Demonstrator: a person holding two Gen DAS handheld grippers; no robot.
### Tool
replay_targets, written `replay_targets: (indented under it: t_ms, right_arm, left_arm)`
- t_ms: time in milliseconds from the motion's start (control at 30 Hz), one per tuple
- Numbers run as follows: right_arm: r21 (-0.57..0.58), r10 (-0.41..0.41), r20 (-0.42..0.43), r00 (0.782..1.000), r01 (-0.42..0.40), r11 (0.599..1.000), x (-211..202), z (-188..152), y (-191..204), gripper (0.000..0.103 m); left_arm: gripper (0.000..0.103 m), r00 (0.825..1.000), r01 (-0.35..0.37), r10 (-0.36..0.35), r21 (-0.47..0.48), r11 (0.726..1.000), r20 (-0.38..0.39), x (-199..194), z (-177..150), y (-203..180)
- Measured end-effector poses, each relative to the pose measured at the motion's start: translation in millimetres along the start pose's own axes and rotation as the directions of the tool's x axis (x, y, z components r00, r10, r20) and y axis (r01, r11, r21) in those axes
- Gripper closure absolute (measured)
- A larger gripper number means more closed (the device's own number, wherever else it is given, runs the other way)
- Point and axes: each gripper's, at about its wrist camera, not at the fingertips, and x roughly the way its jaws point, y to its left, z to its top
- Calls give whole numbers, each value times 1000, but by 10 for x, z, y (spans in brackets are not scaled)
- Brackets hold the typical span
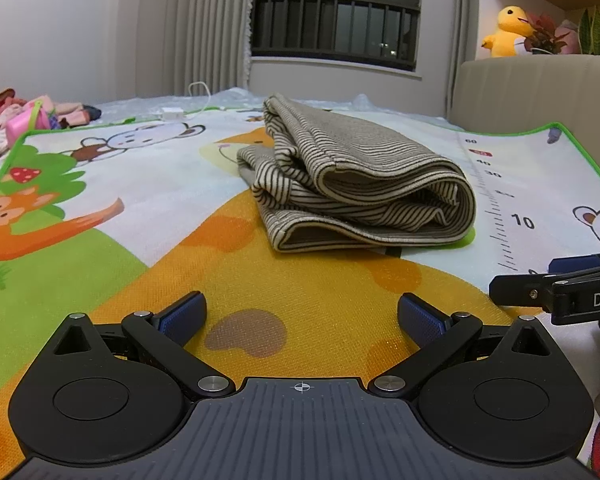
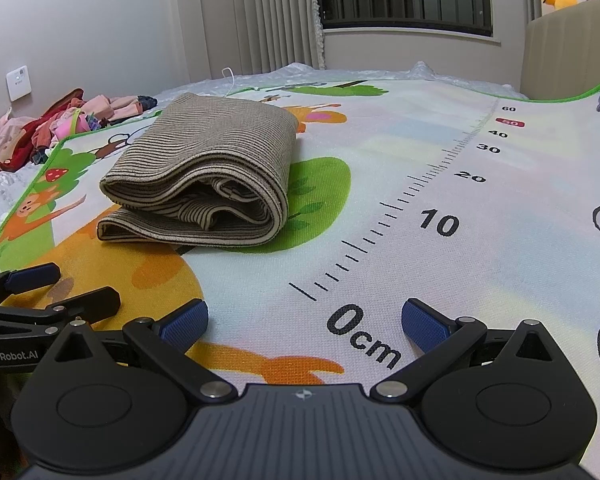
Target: Fold clothes
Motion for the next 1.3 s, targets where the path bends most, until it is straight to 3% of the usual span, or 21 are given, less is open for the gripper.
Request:
replay_targets:
  t_ms: [1300]
  right_arm:
    - [5,8,6,1000,-8,1000,-16,-6,-32,0]
  left_arm:
    - [0,1000,-6,6,1,1000,7,5,-4,4]
